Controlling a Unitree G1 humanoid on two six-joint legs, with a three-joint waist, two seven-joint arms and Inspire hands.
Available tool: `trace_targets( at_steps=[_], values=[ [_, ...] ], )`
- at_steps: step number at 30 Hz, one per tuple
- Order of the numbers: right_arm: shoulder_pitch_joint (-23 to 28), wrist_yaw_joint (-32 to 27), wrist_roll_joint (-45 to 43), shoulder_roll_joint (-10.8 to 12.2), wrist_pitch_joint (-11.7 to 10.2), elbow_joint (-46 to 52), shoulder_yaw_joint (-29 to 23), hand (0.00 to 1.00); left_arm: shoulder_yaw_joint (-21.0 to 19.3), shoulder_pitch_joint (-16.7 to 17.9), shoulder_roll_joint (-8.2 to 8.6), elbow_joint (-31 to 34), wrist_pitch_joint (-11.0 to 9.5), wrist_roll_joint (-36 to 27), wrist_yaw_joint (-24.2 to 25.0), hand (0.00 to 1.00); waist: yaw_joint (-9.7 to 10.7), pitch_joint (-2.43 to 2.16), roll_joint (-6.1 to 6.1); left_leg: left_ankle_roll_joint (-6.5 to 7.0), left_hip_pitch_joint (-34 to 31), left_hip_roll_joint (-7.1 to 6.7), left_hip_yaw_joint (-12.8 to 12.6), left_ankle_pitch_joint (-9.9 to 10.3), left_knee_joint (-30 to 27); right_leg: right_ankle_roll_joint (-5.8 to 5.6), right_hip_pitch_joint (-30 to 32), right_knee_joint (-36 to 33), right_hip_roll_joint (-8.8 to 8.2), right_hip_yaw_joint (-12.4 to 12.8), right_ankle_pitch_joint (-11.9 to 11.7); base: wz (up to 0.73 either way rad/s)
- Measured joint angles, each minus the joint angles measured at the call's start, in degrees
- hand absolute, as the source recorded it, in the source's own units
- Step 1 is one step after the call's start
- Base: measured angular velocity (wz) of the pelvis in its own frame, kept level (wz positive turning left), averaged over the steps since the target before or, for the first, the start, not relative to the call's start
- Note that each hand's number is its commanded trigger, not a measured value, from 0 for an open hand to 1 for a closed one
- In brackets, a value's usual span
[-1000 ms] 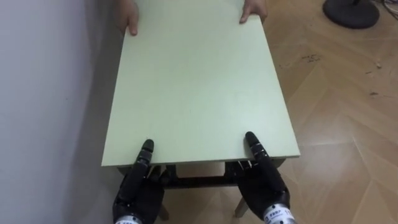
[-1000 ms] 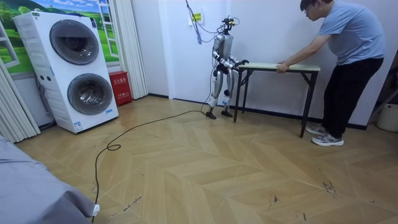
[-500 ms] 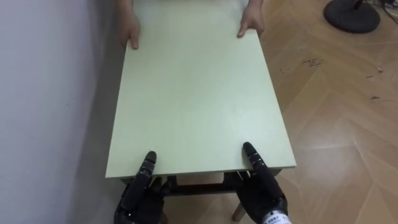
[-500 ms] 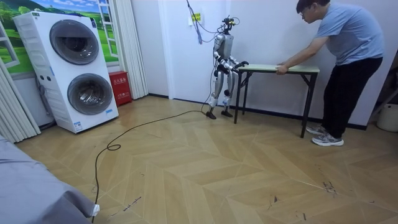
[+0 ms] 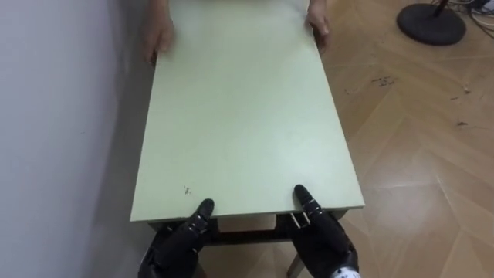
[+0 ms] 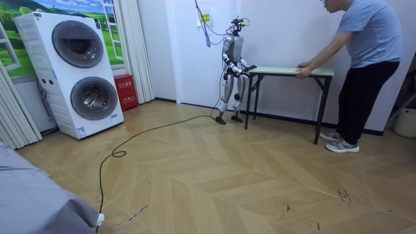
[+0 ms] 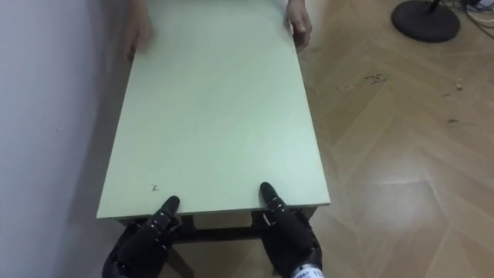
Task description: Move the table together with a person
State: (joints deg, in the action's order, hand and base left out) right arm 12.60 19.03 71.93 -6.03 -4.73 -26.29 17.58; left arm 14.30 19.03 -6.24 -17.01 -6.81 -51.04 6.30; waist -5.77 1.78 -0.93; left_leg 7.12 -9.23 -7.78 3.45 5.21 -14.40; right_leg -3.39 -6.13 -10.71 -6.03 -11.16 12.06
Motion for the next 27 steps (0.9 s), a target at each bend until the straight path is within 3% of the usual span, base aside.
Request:
trace_targets(
  at_steps=[9,17,27],
  values=[
    [0.5,2.2,-0.6,-0.4,1.2,-1.5,0.3,0.0,2.2,-1.5,-0.51,-3.5,1.2,3.7,1.0,0.0,1.4,-0.58,-0.46,-0.14,-0.1,0.15,-0.2,-0.1,-0.3,0.0,0.0,0.0,0.08,-0.2,0.0,-0.03],
    [1.2,2.4,-0.1,-0.7,1.7,-1.9,1.0,0.0,3.9,-1.5,-1.22,-3.8,2.0,4.5,1.6,0.0,1.4,-0.81,0.17,-0.47,-0.1,0.12,0.1,-0.1,-0.3,-0.07,0.1,0.0,0.16,-0.6,0.0,-0.07],
    [1.2,2.8,0.3,-0.9,1.9,-2.7,1.3,0.0,3.8,-1.1,-1.62,-4.8,2.0,5.7,1.7,0.0,1.5,-0.64,0.01,-0.73,0.0,0.08,0.8,-0.3,-0.3,-0.16,-0.3,0.1,0.24,-2.3,0.1,0.04]
  ],
)
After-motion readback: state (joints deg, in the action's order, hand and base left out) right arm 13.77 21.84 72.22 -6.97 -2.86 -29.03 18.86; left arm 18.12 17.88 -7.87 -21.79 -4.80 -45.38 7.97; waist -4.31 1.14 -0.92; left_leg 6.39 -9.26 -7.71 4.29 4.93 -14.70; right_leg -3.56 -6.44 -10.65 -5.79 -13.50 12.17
